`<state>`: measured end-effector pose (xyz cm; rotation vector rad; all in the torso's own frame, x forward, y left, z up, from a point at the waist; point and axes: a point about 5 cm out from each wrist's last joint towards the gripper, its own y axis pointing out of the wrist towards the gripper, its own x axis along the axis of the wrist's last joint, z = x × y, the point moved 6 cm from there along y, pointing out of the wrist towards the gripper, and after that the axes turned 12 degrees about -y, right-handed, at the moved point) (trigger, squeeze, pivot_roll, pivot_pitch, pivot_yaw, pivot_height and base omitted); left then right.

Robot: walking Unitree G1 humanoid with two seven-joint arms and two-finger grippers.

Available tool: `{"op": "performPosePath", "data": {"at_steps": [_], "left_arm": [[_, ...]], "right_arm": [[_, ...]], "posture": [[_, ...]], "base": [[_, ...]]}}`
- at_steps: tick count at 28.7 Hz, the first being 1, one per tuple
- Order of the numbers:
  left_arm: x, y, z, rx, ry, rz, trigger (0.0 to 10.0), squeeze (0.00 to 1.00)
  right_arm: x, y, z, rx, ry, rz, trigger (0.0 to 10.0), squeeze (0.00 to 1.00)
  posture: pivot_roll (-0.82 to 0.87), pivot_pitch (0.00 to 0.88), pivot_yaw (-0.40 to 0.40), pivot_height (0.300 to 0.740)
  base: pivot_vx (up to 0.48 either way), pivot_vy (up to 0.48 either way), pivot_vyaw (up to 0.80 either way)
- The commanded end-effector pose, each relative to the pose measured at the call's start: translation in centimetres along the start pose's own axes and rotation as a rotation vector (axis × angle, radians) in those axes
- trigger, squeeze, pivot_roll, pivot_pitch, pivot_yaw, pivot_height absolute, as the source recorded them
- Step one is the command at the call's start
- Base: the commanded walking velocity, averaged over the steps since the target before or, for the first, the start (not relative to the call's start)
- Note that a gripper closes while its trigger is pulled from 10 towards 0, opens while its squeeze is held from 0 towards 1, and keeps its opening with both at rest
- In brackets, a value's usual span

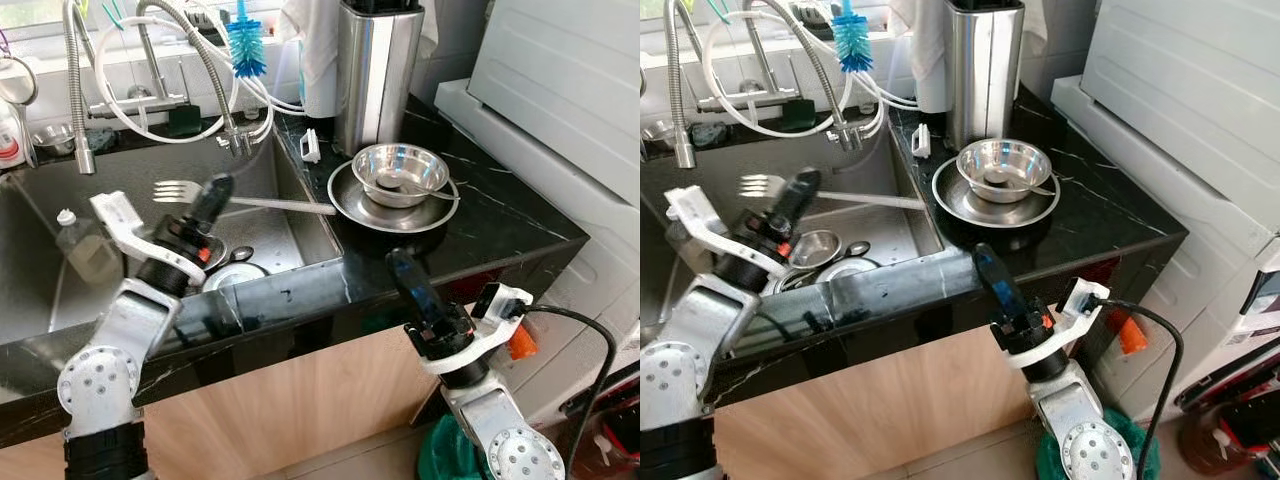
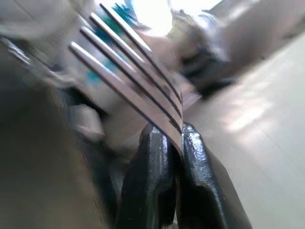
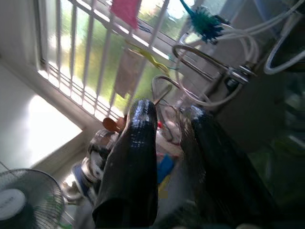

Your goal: Kitchen organization

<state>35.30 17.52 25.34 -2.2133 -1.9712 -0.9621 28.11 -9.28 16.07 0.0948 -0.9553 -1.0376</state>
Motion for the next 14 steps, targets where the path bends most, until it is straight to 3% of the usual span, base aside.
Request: {"op": "performPosePath", "data": {"at_steps": [1,2,3,4,6,8,9,11,14], "left_arm": [[1.0,0.3,0.8,0.075,0.160,-0.038,1.0,0.00],[1.2,0.4,1.0,0.089,0.263,-0.036,8.0,0.00],[1.2,0.4,1.0,0.089,0.263,-0.036,8.0,0.00],[1.3,0.5,1.1,0.091,0.361,-0.022,10.0,0.00],[1.2,0.5,1.2,0.089,0.470,-0.003,10.0,0.00],[1.2,0.7,1.4,0.087,0.595,0.008,10.0,0.00],[1.4,0.9,1.6,0.089,0.754,0.001,10.0,0.00],[1.8,1.2,1.7,0.077,0.973,-0.009,10.0,0.00],[2.5,1.5,2.0,0.054,1.168,-0.029,10.0,0.00]], "right_arm": [[0.2,0.0,0.4,-0.005,-0.064,0.016,10.0,0.00],[0.4,-0.2,-0.1,-0.047,-0.114,0.025,10.0,0.00],[0.4,-0.2,-0.1,-0.047,-0.114,0.025,10.0,0.00],[0.5,-0.6,-0.7,-0.102,-0.206,0.056,10.0,0.00],[0.7,-0.9,-1.1,-0.145,-0.315,0.091,10.0,0.00],[1.0,-1.2,-1.3,-0.180,-0.359,0.098,10.0,0.00],[1.3,-1.5,-1.5,-0.212,-0.425,0.114,10.0,0.00],[1.2,-1.8,-1.6,-0.234,-0.515,0.149,10.0,0.00],[1.2,-2.1,-1.9,-0.278,-0.633,0.177,10.0,0.00]], "posture": [[0.05,0.047,0.017,0.740],[0.05,0.048,0.017,0.740],[0.05,0.048,0.017,0.740],[0.05,0.048,0.017,0.740],[0.04,0.049,0.020,0.740],[0.04,0.051,0.022,0.740],[0.04,0.052,0.023,0.740],[0.04,0.051,0.025,0.740],[0.04,0.051,0.028,0.740]], "base": [[0.000,0.000,0.00],[0.000,0.000,0.00],[0.000,0.000,0.00],[0.000,0.000,0.00],[0.000,0.000,0.00],[0.000,0.000,0.00],[0.000,0.000,0.00],[0.000,0.000,0.00],[0.000,0.000,0.00]]}}
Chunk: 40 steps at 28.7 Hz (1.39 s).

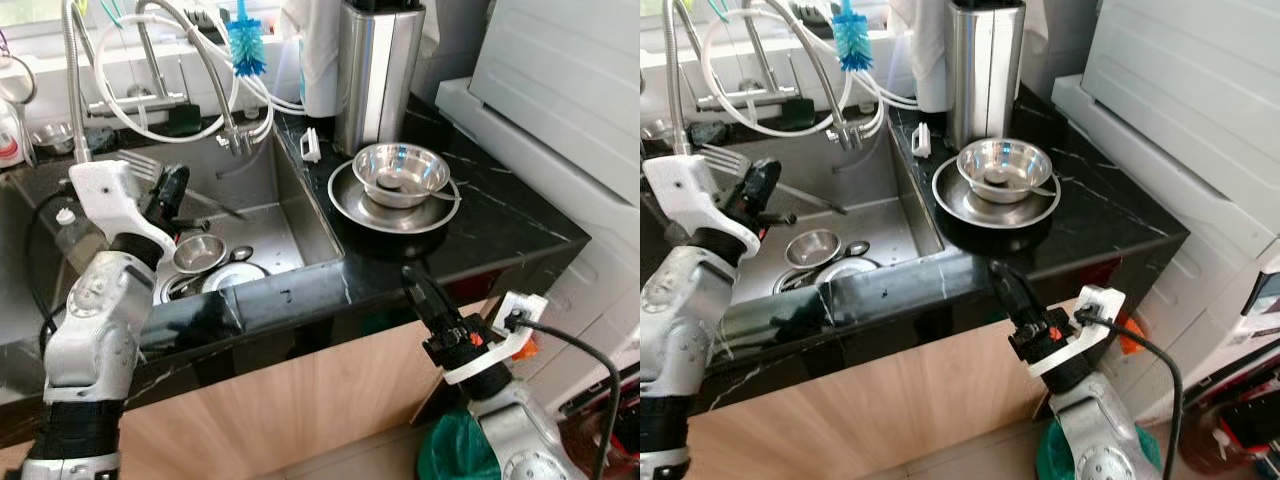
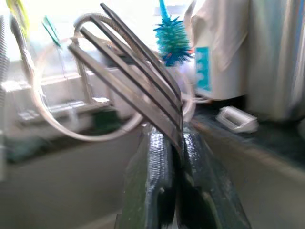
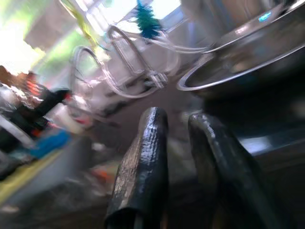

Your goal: Kitchen organization

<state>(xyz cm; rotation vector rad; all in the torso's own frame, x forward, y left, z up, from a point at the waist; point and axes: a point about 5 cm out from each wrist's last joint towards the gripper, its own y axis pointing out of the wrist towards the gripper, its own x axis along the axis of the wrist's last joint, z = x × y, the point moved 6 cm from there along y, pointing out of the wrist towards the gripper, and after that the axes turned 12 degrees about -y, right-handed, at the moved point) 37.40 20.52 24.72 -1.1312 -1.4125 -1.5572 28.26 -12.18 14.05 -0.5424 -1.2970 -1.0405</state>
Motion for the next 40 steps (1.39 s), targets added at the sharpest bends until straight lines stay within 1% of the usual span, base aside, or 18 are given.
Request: {"op": "performPosePath", "data": {"at_steps": [1,4,6,8,9,10,12,15,16,19,20,23,26,27,37,38,39,40], "left_arm": [[0.4,0.4,-0.2,-0.026,0.127,-0.031,10.0,0.00],[-0.8,0.3,0.1,-0.080,0.267,-0.017,10.0,0.00],[-2.0,0.2,1.2,-0.089,0.316,0.005,10.0,0.00],[-2.7,0.1,1.5,-0.103,0.341,0.028,10.0,0.00],[-3.8,-0.2,1.8,-0.113,0.346,0.069,10.0,0.00],[-5.0,-0.5,1.9,-0.124,0.340,0.111,10.0,0.00],[-6.1,-0.8,2.2,-0.116,0.314,0.151,10.0,0.00],[-7.0,-1.0,2.6,-0.097,0.276,0.179,10.0,0.00],[-7.5,-1.1,3.3,-0.071,0.260,0.192,10.0,0.00],[-7.9,-1.3,4.0,-0.041,0.225,0.211,10.0,0.00],[-8.3,-1.3,4.8,-0.009,0.187,0.242,10.0,0.00],[-9.0,-1.4,5.7,0.027,0.145,0.290,10.0,0.00],[-9.5,-1.5,6.3,0.052,0.122,0.324,10.0,0.00],[-9.9,-1.5,6.7,0.082,0.078,0.339,10.0,0.00],[-10.0,-1.5,7.2,0.095,0.048,0.346,10.0,0.00],[-9.9,-1.4,7.1,0.090,0.043,0.341,10.0,0.78],[-9.9,-1.3,6.9,0.085,0.030,0.336,10.0,1.00],[-9.9,-1.2,6.9,0.084,0.027,0.334,10.0,1.00]], "right_arm": [[0.5,0.2,0.2,-0.016,-0.083,-0.002,10.0,0.00],[0.3,-0.3,-0.2,-0.055,-0.178,0.014,10.0,0.00],[0.1,-0.8,-0.7,-0.090,-0.235,0.030,10.0,0.00],[0.0,-0.9,-0.9,-0.099,-0.248,0.035,10.0,0.00],[0.0,-0.9,-1.2,-0.122,-0.276,0.035,10.0,0.00],[0.1,-0.9,-1.4,-0.138,-0.284,0.030,10.0,0.00],[0.1,-0.9,-1.3,-0.136,-0.304,0.032,10.0,0.00],[0.0,-0.9,-1.2,-0.135,-0.318,0.036,10.0,0.00],[-0.1,-0.9,-1.2,-0.139,-0.317,0.036,10.0,0.00],[-0.2,-0.9,-1.3,-0.147,-0.317,0.035,10.0,0.00],[-0.2,-1.0,-1.3,-0.151,-0.318,0.035,10.0,0.00],[-0.2,-0.9,-1.2,-0.148,-0.320,0.033,10.0,0.00],[-0.2,-0.8,-1.2,-0.150,-0.323,0.032,10.0,0.00],[-0.3,-0.7,-1.2,-0.149,-0.328,0.030,10.0,0.00],[-0.3,-1.1,-1.5,-0.165,-0.341,0.032,10.0,0.00],[-0.2,-1.0,-1.6,-0.169,-0.344,0.028,10.0,0.00],[0.0,-0.9,-1.6,-0.170,-0.347,0.025,10.0,0.00],[0.0,-0.9,-1.6,-0.169,-0.347,0.024,10.0,0.00]], "posture": [[0.04,0.051,0.028,0.740],[0.04,0.052,0.033,0.740],[0.04,0.054,0.035,0.740],[0.03,0.053,0.033,0.740],[0.03,0.052,0.033,0.740],[0.03,0.052,0.033,0.740],[0.03,0.051,0.036,0.740],[0.03,0.050,0.036,0.740],[0.02,0.049,0.036,0.740],[0.02,0.048,0.036,0.740],[0.03,0.044,0.036,0.740],[0.03,0.044,0.036,0.740],[0.03,0.036,0.038,0.740],[0.03,0.034,0.039,0.740],[0.03,0.028,0.040,0.740],[0.02,0.027,0.041,0.740],[0.02,0.027,0.041,0.740],[0.02,0.027,0.041,0.740]], "base": [[0.000,0.000,0.00],[0.000,0.000,0.00],[0.000,0.000,0.00],[0.000,0.000,0.00],[0.000,0.000,0.00],[0.000,0.000,0.00],[0.000,0.000,0.00],[0.000,0.000,0.00],[0.000,0.000,0.00],[0.000,0.000,0.00],[0.000,0.000,0.00],[0.000,0.000,0.00],[0.000,0.000,0.00],[0.000,0.000,0.00],[0.000,0.000,0.00],[0.000,0.000,0.00],[0.000,0.000,0.00],[0.000,0.000,0.00]]}}
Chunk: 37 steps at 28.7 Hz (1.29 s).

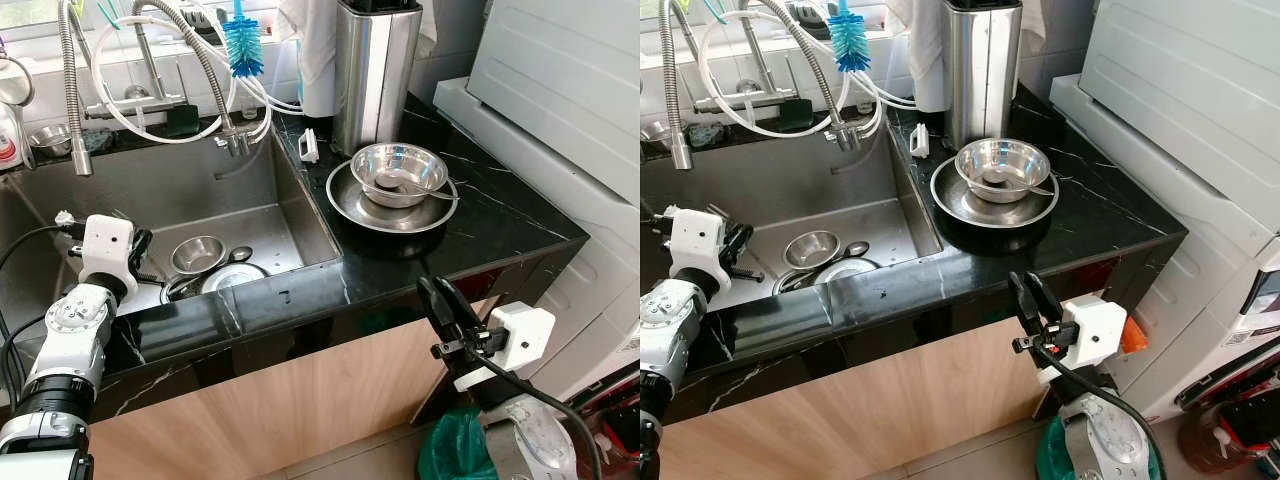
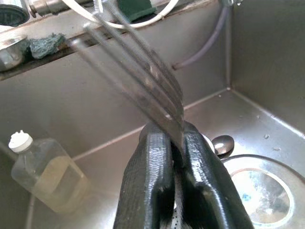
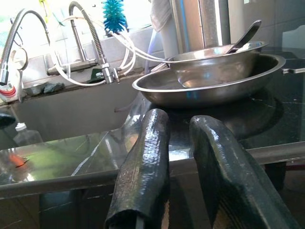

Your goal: Kitchen organization

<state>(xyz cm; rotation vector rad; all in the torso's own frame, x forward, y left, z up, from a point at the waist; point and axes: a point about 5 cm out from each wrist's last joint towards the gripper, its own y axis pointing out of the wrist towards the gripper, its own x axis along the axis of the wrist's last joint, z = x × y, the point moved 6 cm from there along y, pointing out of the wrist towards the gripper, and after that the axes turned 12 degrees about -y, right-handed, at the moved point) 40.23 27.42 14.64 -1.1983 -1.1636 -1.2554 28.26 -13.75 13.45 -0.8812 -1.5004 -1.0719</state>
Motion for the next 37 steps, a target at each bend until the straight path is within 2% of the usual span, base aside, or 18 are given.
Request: {"op": "performPosePath", "data": {"at_steps": [1,5,17,23,24,26,30,33,35,36,37], "left_arm": [[0.6,0.3,-0.4,-0.014,-0.031,-0.019,10.0,1.00],[1.0,0.5,-1.2,-0.030,-0.046,-0.040,10.0,1.00],[1.3,0.6,-1.4,-0.027,-0.062,-0.055,10.0,1.00],[3.0,0.8,-1.7,-0.016,-0.088,-0.122,10.0,1.00],[3.6,0.8,-2.0,-0.022,-0.104,-0.149,10.0,0.00],[5.4,0.7,-3.1,-0.046,-0.142,-0.230,10.0,0.00],[8.1,-0.1,-5.3,-0.107,-0.153,-0.332,10.0,0.00],[8.8,-0.3,-5.9,-0.114,-0.155,-0.353,10.0,0.00],[9.1,-0.7,-7.0,-0.145,-0.135,-0.361,10.0,0.00],[9.0,-0.9,-7.6,-0.160,-0.135,-0.361,10.0,0.00],[8.9,-1.1,-8.1,-0.170,-0.145,-0.357,10.0,0.00]], "right_arm": [[0.1,0.1,-0.2,-0.009,-0.013,-0.002,10.0,0.00],[0.2,0.4,-0.5,-0.021,-0.022,-0.008,10.0,0.00],[0.1,0.6,-0.5,-0.018,-0.027,0.001,10.0,0.00],[0.3,0.8,-1.5,-0.057,-0.042,-0.004,10.0,0.00],[0.4,0.8,-1.7,-0.065,-0.055,-0.005,10.0,0.00],[1.0,1.0,-3.1,-0.131,-0.120,-0.008,10.0,0.00],[2.5,1.4,-5.1,-0.203,-0.213,-0.031,10.0,0.00],[3.0,1.6,-5.5,-0.208,-0.239,-0.043,10.0,0.00],[3.0,1.8,-5.6,-0.203,-0.229,-0.045,10.0,0.00],[2.8,2.0,-5.5,-0.195,-0.228,-0.043,10.0,0.11],[2.6,2.1,-5.4,-0.187,-0.225,-0.041,10.0,0.96]], "posture": [[0.02,0.030,0.039,0.740],[0.02,0.033,0.037,0.740],[0.02,0.039,0.034,0.740],[0.02,0.040,0.033,0.740],[0.02,0.042,0.033,0.740],[0.01,0.042,0.035,0.740],[0.01,0.043,0.037,0.740],[0.01,0.044,0.037,0.740],[0.01,0.043,0.036,0.740],[0.01,0.043,0.036,0.740],[0.01,0.042,0.036,0.740]], "base": [[0.000,0.000,0.00],[0.000,0.000,0.00],[0.000,0.000,0.00],[0.000,0.000,0.00],[0.000,0.000,0.00],[0.000,0.000,0.00],[0.000,0.000,0.00],[0.000,0.000,0.00],[0.000,0.000,0.00],[0.000,0.000,0.00],[0.000,0.000,0.00]]}}
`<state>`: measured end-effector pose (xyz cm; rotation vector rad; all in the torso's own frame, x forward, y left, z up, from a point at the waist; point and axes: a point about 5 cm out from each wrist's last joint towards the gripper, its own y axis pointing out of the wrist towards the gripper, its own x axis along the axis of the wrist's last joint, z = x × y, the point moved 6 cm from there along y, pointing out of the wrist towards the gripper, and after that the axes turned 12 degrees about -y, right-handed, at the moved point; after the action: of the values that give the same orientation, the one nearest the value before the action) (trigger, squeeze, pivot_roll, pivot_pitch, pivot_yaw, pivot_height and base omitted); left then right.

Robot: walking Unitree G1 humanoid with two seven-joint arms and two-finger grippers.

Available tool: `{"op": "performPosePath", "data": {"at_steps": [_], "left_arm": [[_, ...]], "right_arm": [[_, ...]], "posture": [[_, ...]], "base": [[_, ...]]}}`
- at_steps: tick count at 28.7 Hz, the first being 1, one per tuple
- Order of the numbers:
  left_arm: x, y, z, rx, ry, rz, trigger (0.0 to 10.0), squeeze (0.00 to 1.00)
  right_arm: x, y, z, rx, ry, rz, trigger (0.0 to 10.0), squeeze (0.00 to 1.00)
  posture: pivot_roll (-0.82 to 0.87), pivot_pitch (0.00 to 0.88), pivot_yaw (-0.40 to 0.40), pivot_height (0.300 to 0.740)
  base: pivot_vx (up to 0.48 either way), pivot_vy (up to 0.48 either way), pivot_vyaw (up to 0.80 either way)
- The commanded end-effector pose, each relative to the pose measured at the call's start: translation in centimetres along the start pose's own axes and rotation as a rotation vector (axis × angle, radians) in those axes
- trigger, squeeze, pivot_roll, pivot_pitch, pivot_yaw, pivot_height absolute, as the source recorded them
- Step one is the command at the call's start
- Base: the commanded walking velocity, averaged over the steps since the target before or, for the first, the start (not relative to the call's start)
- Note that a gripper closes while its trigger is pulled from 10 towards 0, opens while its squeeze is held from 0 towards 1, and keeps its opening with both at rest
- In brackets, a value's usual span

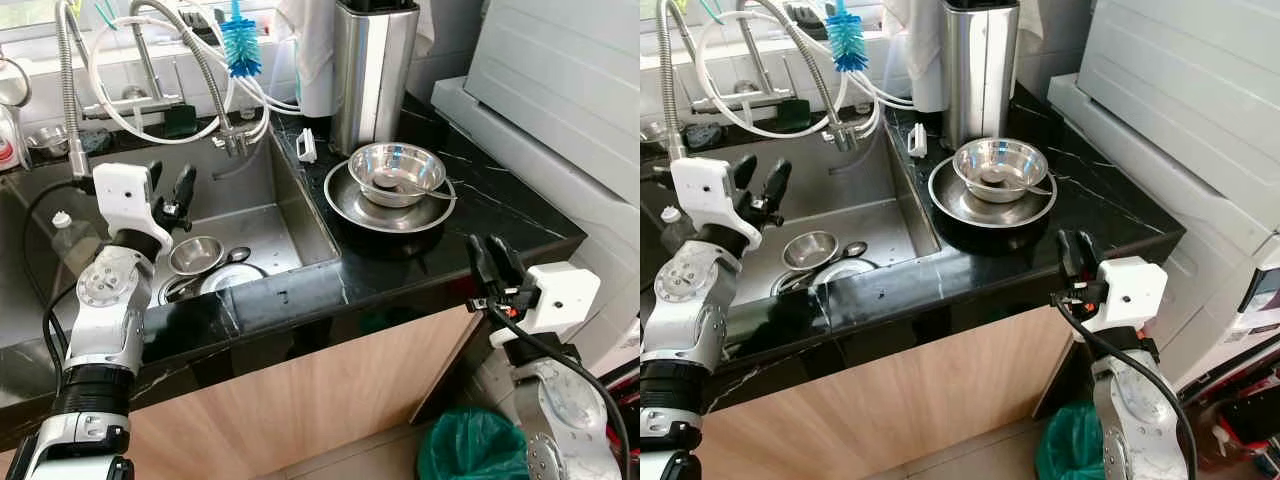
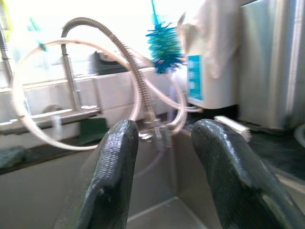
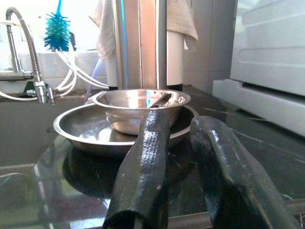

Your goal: Kitchen organization

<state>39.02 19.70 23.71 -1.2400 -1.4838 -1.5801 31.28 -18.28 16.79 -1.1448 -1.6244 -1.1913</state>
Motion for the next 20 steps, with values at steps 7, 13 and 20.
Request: {"op": "performPosePath", "data": {"at_steps": [7,13,20], "left_arm": [[-2.1,-2.4,-2.9,-0.033,-0.058,0.067,10.0,0.00],[-1.3,-3.1,-3.2,-0.045,-0.057,0.061,10.0,0.00],[-1.1,-2.9,-3.1,-0.046,-0.032,0.064,10.0,0.00]], "right_arm": [[-0.4,1.3,0.7,0.066,-0.016,-0.012,10.0,1.00],[-0.1,1.9,0.6,0.081,-0.031,-0.028,10.0,1.00],[-0.5,2.5,0.6,0.105,-0.050,-0.033,10.0,1.00]], "posture": [[0.01,0.040,0.037,0.740],[0.02,0.040,0.030,0.740],[0.02,0.040,0.032,0.740]], "base": [[0.000,0.000,0.00],[0.000,0.000,0.00],[0.000,0.000,0.00]]}}
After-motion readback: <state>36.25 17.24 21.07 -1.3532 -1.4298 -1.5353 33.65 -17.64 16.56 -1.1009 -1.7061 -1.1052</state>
